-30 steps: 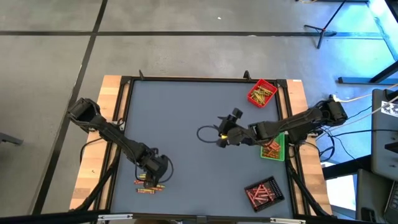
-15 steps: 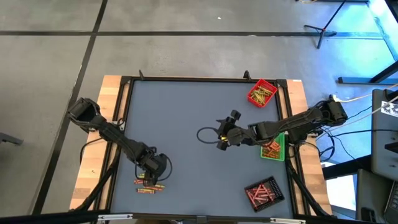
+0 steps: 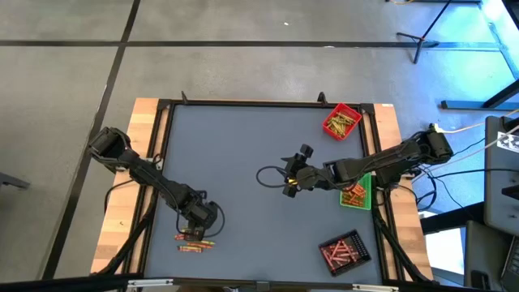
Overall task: Sort crayons
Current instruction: Put the green crayon into the red bin
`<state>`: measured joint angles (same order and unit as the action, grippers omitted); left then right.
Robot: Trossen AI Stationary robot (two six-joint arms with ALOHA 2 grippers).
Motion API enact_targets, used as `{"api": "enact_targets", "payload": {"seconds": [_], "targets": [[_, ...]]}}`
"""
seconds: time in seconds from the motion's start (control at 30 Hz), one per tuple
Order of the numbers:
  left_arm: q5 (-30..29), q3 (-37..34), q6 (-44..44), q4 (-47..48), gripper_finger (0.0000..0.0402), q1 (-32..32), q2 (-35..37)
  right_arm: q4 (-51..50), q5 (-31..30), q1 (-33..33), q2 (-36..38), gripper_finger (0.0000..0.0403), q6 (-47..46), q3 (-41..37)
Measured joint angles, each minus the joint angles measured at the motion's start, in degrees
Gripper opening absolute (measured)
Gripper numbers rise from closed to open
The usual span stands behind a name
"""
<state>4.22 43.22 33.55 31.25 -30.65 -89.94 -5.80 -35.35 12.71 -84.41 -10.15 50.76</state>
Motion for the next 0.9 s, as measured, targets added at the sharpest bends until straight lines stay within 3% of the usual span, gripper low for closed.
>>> {"api": "enact_targets", "payload": {"seconds": [0.13, 0.3, 0.4, 0.6, 0.73, 0.9], "targets": [[-0.09, 0.00, -2.44, 0.02, 0.0007, 0.02, -0.01, 0.02, 0.00, 0.02, -0.48, 0.0188, 0.00, 0.02], [-0.31, 0.15, -5.03, 0.29, 0.0008, 0.00, -0.01, 0.18, 0.02, 0.00, -1.23, 0.0188, -0.02, 0.07], [-2.04, 3.13, -7.29, 5.19, 0.0005, 0.00, -0.23, -0.09, 0.00, 0.01, -1.87, 0.0188, -0.68, 0.04], [-15.60, 11.08, -15.78, 9.79, 0.0003, -1.52, 2.29, 2.81, 0.63, -0.39, -2.87, 0.0211, -1.60, 0.12], [-24.89, 12.41, -23.44, 5.52, 0.0005, -2.12, 6.29, 4.87, 1.11, -0.39, -3.65, 0.0260, -1.09, 0.04], [-33.90, 8.57, -33.44, -6.37, 0.0005, -1.40, 11.78, 7.13, 3.57, -0.38, -4.68, 0.0304, 2.33, 0.05]]}}
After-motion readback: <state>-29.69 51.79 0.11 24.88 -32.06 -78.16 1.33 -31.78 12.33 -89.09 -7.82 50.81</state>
